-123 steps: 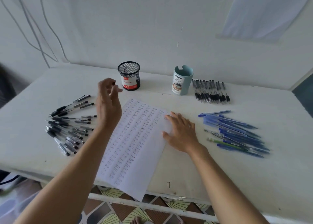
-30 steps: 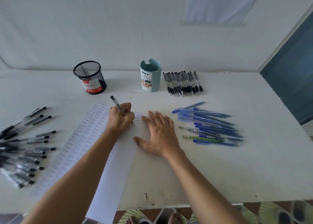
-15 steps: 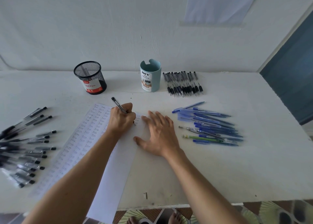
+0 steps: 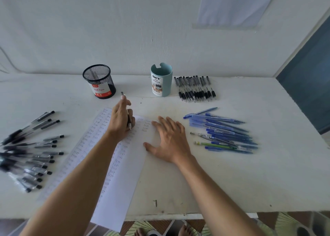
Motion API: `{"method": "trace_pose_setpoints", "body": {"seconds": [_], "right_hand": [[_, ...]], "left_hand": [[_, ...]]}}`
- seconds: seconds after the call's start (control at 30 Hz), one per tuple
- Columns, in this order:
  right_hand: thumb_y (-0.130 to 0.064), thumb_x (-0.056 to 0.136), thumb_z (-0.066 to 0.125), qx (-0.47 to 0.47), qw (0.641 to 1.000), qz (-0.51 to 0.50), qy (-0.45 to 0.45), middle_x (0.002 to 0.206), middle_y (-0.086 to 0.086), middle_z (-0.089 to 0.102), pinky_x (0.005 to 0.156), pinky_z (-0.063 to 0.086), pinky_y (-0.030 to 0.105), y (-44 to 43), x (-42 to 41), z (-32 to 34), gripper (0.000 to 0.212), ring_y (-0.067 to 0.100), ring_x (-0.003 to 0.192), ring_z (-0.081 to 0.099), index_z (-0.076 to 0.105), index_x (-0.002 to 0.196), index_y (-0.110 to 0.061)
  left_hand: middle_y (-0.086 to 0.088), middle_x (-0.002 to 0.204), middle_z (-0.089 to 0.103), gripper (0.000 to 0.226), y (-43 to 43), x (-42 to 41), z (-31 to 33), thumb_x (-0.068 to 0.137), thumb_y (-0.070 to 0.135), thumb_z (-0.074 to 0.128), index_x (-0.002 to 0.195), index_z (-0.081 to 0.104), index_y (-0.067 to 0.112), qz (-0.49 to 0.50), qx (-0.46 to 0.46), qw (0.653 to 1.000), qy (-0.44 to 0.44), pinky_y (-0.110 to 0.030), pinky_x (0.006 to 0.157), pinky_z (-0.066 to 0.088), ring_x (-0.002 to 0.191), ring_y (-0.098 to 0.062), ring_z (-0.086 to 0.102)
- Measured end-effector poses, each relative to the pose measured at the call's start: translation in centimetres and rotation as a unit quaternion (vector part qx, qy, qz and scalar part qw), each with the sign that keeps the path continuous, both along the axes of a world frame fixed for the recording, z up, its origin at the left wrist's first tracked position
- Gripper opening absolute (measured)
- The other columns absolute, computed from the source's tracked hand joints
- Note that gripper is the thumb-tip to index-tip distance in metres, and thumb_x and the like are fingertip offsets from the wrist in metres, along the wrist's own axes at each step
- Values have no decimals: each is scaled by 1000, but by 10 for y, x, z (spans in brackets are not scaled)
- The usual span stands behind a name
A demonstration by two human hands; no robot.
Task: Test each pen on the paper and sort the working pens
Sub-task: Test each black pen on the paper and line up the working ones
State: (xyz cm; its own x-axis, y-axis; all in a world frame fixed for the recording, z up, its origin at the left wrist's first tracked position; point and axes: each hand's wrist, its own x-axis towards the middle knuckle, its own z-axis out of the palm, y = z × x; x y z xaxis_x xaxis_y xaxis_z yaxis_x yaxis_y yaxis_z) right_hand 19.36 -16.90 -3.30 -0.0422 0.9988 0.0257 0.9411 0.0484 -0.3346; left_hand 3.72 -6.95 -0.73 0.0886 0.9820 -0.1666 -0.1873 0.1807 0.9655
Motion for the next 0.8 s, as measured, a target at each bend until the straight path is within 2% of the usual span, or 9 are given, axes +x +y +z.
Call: {"method": "trace_pose_setpoints", "body": {"seconds": [0.07, 0.17, 0.3, 0.4, 0.47, 0.53, 0.57, 0.67, 0.8], "right_hand": [[-79, 72, 26, -2, 1000, -2, -1, 165, -1, 19, 121, 8, 48, 0, -1, 0, 95, 22, 152, 11, 30, 152, -28], [-76, 75, 32, -8, 1000, -1, 1, 165, -1, 18, 121, 6, 47, -2, -1, 1, 91, 22, 152, 10, 29, 153, -28], [-74, 78, 37, -11, 1000, -1, -5, 165, -1, 17, 121, 6, 47, -2, 0, 2, 88, 21, 152, 10, 28, 153, -29], [-75, 77, 35, -11, 1000, -3, -2, 165, -1, 17, 121, 5, 47, -2, -1, 1, 88, 21, 152, 9, 29, 153, -31], [-75, 77, 35, -14, 1000, -6, -1, 165, -2, 17, 121, 5, 46, -3, -2, 2, 86, 20, 152, 8, 29, 152, -32], [-71, 82, 44, -18, 1000, -7, 3, 166, -3, 15, 122, 3, 46, -3, -2, 3, 81, 19, 153, 7, 29, 151, -32], [-69, 84, 47, -21, 1000, -7, 4, 166, -4, 15, 122, 3, 47, -3, -2, 4, 79, 19, 153, 6, 29, 151, -32], [-69, 82, 44, -22, 1000, -5, 0, 165, -4, 15, 122, 4, 47, -3, -2, 4, 80, 20, 152, 7, 28, 151, -32], [-67, 80, 40, -15, 1000, -5, -4, 165, -4, 14, 122, 4, 48, -4, -4, 3, 80, 19, 152, 6, 27, 151, -32]], "left_hand": [[-2, 42, 33, 44, 1, -2, -1, 107, 46, 36, 87, 48, 9, -22, 5, 1000, 8, -18, 35, 26, 29, -13, 27], [-3, 41, 37, 43, 1, -3, -1, 107, 41, 39, 85, 50, 6, -48, 31, 996, 71, -22, 35, 31, 29, -16, 34], [-2, 42, 36, 40, -4, 2, 5, 105, 39, 46, 78, 42, 10, -43, 55, 992, 107, -23, 37, 29, 29, -16, 35], [-1, 45, 43, 40, -4, 6, 8, 103, 40, 51, 78, 47, 9, -38, 62, 986, 150, -23, 38, 32, 33, -17, 41], [-2, 55, 55, 40, -1, 8, 11, 100, 43, 55, 81, 56, 8, -37, 72, 955, 284, -25, 45, 38, 45, -18, 52], [-4, 69, 64, 34, 1, 7, 14, 97, 42, 60, 87, 63, 10, -48, 81, 892, 442, -26, 51, 41, 59, -16, 59], [-4, 76, 66, 30, 2, 6, 14, 95, 41, 63, 91, 63, 11, -64, 80, 864, 493, -27, 55, 44, 65, -18, 62], [-6, 91, 65, 29, -2, 5, 12, 91, 40, 66, 103, 61, 14, -110, 65, 809, 573, -35, 67, 53, 80, -25, 65], [-4, 93, 61, 37, -6, 4, 14, 93, 49, 63, 106, 56, 15, -128, 66, 800, 583, -33, 64, 49, 79, -23, 64]]}}
